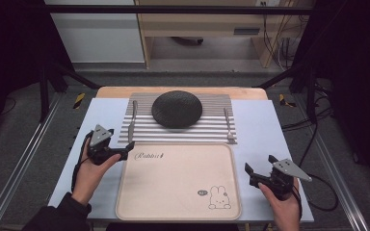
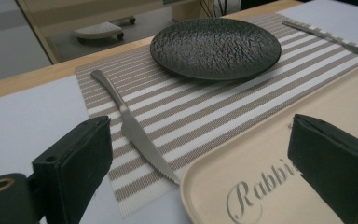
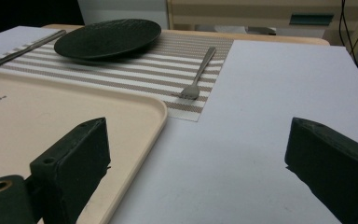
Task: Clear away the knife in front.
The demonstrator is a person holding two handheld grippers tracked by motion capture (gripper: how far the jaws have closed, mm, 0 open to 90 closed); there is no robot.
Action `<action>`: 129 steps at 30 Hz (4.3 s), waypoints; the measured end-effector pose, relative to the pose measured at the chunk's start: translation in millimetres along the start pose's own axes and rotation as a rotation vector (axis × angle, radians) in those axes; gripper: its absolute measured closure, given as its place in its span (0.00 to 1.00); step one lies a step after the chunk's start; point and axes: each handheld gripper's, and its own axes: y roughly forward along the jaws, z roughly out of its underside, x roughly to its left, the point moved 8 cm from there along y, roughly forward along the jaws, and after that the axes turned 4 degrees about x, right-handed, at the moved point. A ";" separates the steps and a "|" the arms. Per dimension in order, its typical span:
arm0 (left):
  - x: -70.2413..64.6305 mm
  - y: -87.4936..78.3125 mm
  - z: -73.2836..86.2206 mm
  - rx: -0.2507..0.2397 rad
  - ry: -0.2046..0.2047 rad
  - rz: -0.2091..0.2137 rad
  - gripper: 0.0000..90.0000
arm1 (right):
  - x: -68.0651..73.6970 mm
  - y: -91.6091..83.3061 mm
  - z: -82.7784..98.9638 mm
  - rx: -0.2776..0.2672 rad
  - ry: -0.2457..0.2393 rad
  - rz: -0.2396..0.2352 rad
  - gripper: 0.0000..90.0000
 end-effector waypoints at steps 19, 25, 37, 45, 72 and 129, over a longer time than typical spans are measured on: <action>21.0 57.9 -43.7 0.101 -0.009 -0.004 0.07 | 5.6 2.6 -0.7 -0.006 -0.008 -0.014 0.08; 30.2 70.1 -49.2 0.100 -0.027 -0.022 0.08 | 6.7 3.2 -0.7 -0.007 -0.008 -0.022 0.08; 43.7 89.2 -61.2 0.071 -0.029 -0.072 0.09 | 6.2 3.5 -2.1 -0.027 -0.006 -0.002 0.07; 48.8 96.2 -56.6 0.084 -0.051 -0.084 0.09 | 7.8 4.4 -1.4 -0.020 -0.009 -0.004 0.07; 62.3 112.8 -29.2 0.181 -0.106 -0.115 0.26 | 7.3 5.2 -0.1 -0.012 -0.006 -0.006 0.07; 74.7 140.2 6.9 0.274 -0.133 -0.129 0.66 | 6.4 5.2 1.9 0.000 0.001 -0.009 0.08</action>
